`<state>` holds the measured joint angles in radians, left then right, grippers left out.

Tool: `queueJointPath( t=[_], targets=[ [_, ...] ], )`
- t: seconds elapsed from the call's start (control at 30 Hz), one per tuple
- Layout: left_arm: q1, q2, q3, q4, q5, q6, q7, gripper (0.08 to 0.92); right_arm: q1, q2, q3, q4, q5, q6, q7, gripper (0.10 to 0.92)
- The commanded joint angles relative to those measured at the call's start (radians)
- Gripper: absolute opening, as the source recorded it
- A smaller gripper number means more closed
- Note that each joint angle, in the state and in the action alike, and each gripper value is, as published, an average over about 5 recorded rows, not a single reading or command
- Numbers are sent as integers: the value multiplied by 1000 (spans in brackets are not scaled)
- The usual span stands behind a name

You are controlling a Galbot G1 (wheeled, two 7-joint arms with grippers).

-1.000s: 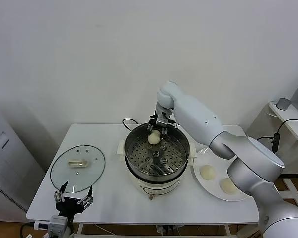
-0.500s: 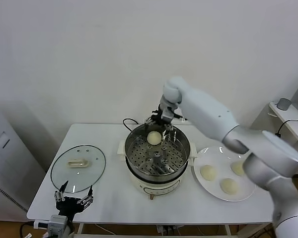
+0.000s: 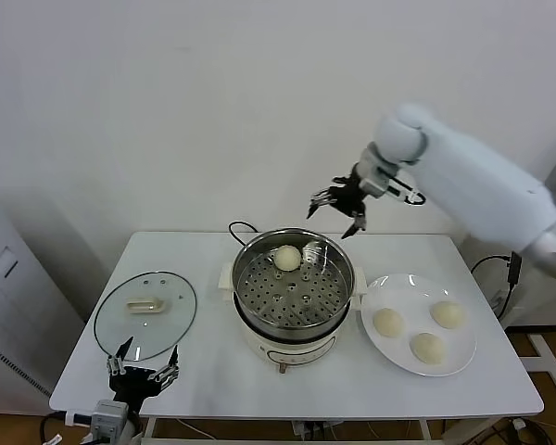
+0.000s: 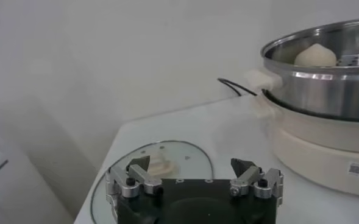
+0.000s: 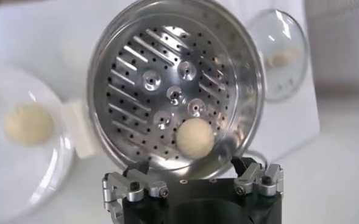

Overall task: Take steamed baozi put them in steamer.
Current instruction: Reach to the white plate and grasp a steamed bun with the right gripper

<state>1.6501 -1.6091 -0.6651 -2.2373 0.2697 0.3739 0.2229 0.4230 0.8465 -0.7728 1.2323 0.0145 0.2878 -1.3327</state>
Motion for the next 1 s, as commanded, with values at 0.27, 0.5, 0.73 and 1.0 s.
queueJointPath(
  t=[0.27, 0.5, 0.73, 1.0],
  targets=[
    [12, -4, -4, -11, -28, 16, 7, 823, -122, -264, -10, 127, 29, -758, 11, 823],
    [23, -1, -5, -22, -32, 23, 11, 823, -326, -261, 111, 132, -64, -716, 23, 823],
    [29, -1, -8, -15, -32, 23, 7, 823, -459, -215, 170, 94, -120, -662, 46, 823],
    [33, -5, -8, -3, -31, 21, 5, 823, -526, -162, 174, 58, -188, -629, 61, 823]
  ],
)
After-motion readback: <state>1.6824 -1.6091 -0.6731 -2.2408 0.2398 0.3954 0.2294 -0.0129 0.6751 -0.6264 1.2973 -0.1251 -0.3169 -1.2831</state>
